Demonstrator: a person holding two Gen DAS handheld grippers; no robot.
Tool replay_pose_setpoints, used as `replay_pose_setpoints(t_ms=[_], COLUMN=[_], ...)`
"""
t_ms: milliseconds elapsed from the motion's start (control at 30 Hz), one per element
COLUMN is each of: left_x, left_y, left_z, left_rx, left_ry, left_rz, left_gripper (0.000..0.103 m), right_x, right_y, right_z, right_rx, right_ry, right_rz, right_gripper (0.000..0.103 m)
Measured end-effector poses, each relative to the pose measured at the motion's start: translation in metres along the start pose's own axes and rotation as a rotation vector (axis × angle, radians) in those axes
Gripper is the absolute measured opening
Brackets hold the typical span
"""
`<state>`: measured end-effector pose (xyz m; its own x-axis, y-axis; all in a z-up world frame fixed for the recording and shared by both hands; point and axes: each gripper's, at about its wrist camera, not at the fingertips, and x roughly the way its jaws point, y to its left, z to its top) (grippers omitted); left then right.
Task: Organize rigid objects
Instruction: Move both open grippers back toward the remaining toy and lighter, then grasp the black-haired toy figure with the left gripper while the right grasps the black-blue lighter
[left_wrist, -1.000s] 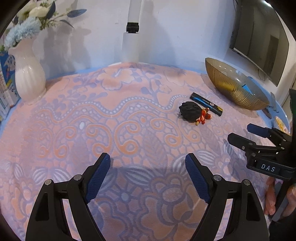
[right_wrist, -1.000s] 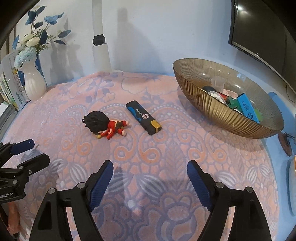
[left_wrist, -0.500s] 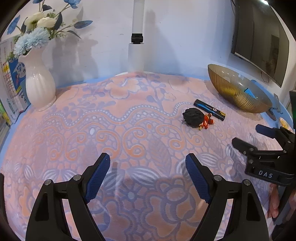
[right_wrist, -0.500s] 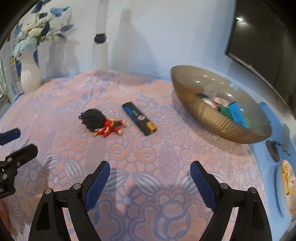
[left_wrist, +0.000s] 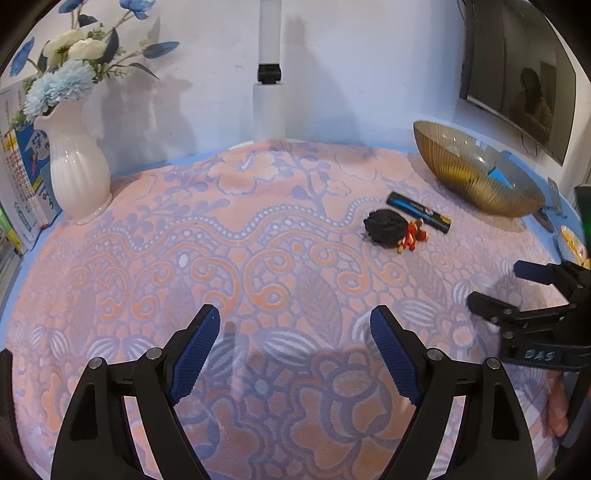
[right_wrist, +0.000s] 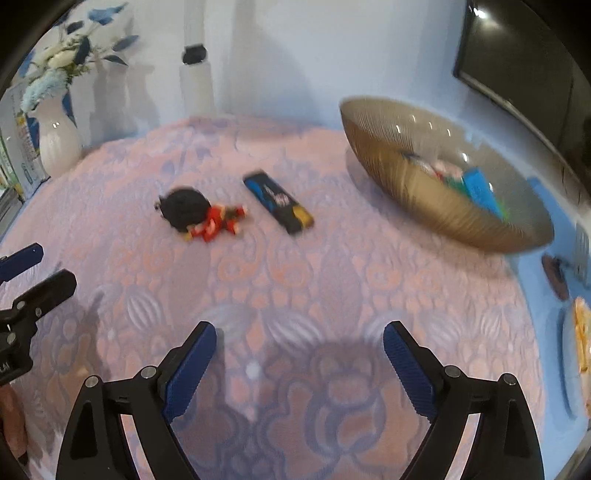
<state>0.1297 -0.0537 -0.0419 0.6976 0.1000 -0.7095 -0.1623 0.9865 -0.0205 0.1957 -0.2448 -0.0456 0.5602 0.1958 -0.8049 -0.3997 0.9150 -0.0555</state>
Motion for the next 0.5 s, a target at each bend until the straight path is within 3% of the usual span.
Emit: replay_pose_setpoints(t_ms=[100, 200, 300, 367, 400, 500], left_x=[0.009, 0.015, 0.001, 0.001, 0.006, 0.036], left_y=[-0.005, -0.014, -0.025, -0.035, -0.039, -0.044], left_z=[0.003, 0.017, 0.041, 0.058, 0.062, 0.075], left_rx=[0.042, 0.105, 0.139, 0.212, 0.252, 0.307], left_ry=[0.065, 0.110, 0.070, 0.022, 0.015, 0.056], left_rz=[-0.024, 0.014, -0.048, -0.067, -0.062, -0.099], left_gripper=[0.082, 0.082, 0.083, 0.084, 0.088, 0.087], right_x=[-0.022, -0.045, -0.039, -0.016, -0.005, 0.023], right_y=[-0.010, -0.019, -0.020, -0.016, -0.011, -0.001], right_z=[0.005, 0.025, 0.047, 0.056, 0.056, 0.053], right_rx=[0.039, 0.063, 0.074, 0.064, 0.037, -0.060], right_ry=[-0.021, -0.062, -0.030, 0.003, 0.002, 0.001], right_rz=[0.016, 0.067, 0.157, 0.167, 0.136, 0.049], right_gripper=[0.091, 0.091, 0.091, 0.075, 0.057, 0.054])
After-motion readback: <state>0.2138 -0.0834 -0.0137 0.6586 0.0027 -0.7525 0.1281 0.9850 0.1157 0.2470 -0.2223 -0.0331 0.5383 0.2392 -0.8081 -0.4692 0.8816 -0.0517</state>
